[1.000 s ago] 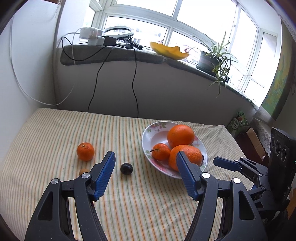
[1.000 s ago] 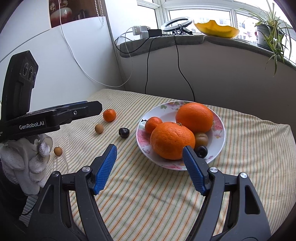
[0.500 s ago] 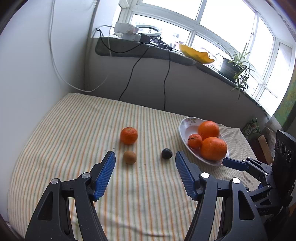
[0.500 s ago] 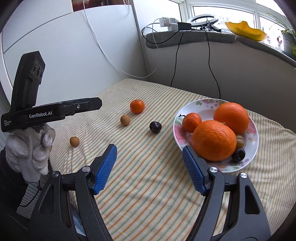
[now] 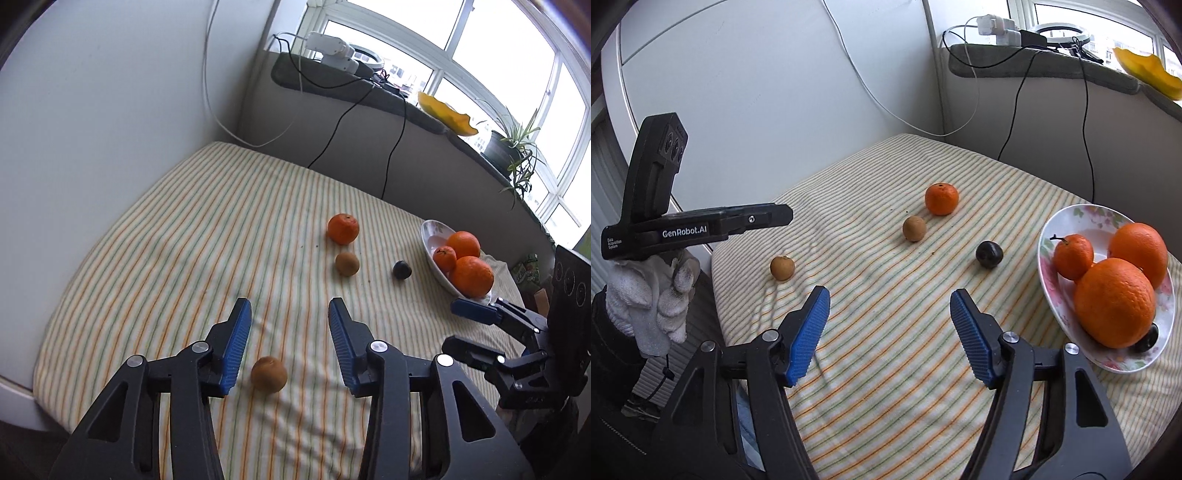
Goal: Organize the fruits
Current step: 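Move both grippers back to the two brown kiwis on the cloth, then grasp a brown kiwi with the left gripper while the right grasps the other kiwi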
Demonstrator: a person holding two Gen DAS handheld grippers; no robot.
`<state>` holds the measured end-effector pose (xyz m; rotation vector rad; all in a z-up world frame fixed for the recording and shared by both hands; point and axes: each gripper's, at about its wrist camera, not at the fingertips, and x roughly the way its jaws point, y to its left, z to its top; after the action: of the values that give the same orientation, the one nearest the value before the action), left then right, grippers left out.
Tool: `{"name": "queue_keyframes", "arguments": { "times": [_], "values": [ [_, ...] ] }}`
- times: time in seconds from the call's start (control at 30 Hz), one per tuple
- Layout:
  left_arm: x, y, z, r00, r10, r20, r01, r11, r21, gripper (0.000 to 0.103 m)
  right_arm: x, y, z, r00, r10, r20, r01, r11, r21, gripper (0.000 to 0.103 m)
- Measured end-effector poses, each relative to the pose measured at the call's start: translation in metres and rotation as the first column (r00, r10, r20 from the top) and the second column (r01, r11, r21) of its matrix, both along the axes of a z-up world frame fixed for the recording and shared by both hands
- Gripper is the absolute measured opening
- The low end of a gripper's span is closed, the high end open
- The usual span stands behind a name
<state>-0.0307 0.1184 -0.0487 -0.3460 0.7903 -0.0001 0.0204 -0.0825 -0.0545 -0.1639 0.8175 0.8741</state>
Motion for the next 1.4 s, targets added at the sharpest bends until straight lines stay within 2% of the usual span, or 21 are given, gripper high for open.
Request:
{"name": "queue_keyframes", "arguments": {
  "times": [0.37,0.4,0.47,0.5,0.7,0.83,1.1,1.4],
  "values": [
    [-0.016,0.002,-0.024,0.998,0.011,-0.061,-0.013,0.999,-0.032,0.034,0.025,0.023,-0.008,1.000,-0.017,-0.022,0.017,1.000,-0.019,0.068],
    [-0.016,0.002,-0.025,0.998,0.009,-0.062,-0.011,0.999,-0.033,0.034,0.028,0.024,-0.009,0.999,-0.023,-0.023,0.023,1.000,-0.021,0.067],
    [-0.015,0.000,-0.027,0.998,0.003,-0.067,-0.006,0.999,-0.032,0.034,0.036,0.029,-0.012,0.999,-0.032,-0.030,0.031,0.999,-0.030,0.054],
    [-0.014,-0.001,-0.028,0.998,0.001,-0.069,-0.003,1.000,-0.031,0.034,0.040,0.032,-0.014,0.999,-0.038,-0.039,0.037,0.999,-0.033,0.053],
    [-0.015,-0.002,-0.034,0.997,-0.004,-0.083,0.001,0.999,-0.033,0.032,0.059,0.050,-0.020,0.998,-0.050,-0.046,0.048,0.997,-0.054,0.052],
    [-0.012,-0.002,-0.037,0.996,-0.004,-0.089,0.001,0.999,-0.036,0.031,0.071,0.063,-0.026,0.997,-0.051,-0.056,0.047,0.996,-0.077,0.043],
    [-0.010,-0.001,-0.040,0.995,-0.009,-0.097,0.005,0.999,-0.040,0.024,0.090,0.079,-0.040,0.995,-0.066,-0.081,0.058,0.993,-0.104,0.042],
    [-0.009,-0.001,-0.042,0.996,-0.008,-0.094,0.005,0.999,-0.039,0.024,0.100,0.089,-0.050,0.994,-0.066,-0.088,0.055,0.990,-0.130,0.032]
  ]
}}
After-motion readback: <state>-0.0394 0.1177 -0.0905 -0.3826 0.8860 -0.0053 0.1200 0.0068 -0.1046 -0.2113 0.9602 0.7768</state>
